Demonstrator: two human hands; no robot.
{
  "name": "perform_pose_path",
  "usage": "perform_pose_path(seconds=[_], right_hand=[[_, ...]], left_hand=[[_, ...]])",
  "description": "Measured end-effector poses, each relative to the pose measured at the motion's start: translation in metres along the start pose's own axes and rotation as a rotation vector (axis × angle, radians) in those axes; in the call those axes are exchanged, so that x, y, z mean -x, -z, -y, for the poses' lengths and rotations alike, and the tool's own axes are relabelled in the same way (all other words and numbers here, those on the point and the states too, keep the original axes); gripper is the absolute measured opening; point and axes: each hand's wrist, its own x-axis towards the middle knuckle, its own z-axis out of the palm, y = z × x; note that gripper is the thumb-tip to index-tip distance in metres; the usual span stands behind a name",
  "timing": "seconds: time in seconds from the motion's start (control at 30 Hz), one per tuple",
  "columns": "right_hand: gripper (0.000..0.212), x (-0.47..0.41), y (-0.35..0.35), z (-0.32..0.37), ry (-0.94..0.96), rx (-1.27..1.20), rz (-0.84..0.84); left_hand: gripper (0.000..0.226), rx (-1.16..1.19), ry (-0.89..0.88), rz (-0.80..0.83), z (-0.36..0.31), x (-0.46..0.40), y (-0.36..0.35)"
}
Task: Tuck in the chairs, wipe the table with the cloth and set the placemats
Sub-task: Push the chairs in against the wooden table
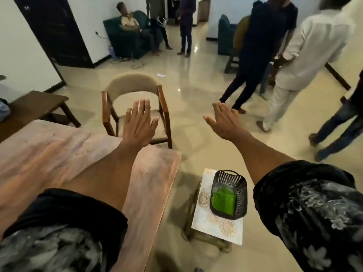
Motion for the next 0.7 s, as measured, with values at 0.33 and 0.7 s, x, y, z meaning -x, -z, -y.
perform_pose_path(seconds=[0.33,0.7], right_hand=[[0.071,0.086,-0.025,-0.072,-0.159,-0.026,0.023],[0.068,0.201,-0.044,-0.138,-0.259,-0.051,0.104]], left_hand=[[0.071,0.062,-0.153,0.081,-0.103,0.010,-0.041],[0.072,0.047,-0.293,0.237,-0.207,0.074,-0.083]])
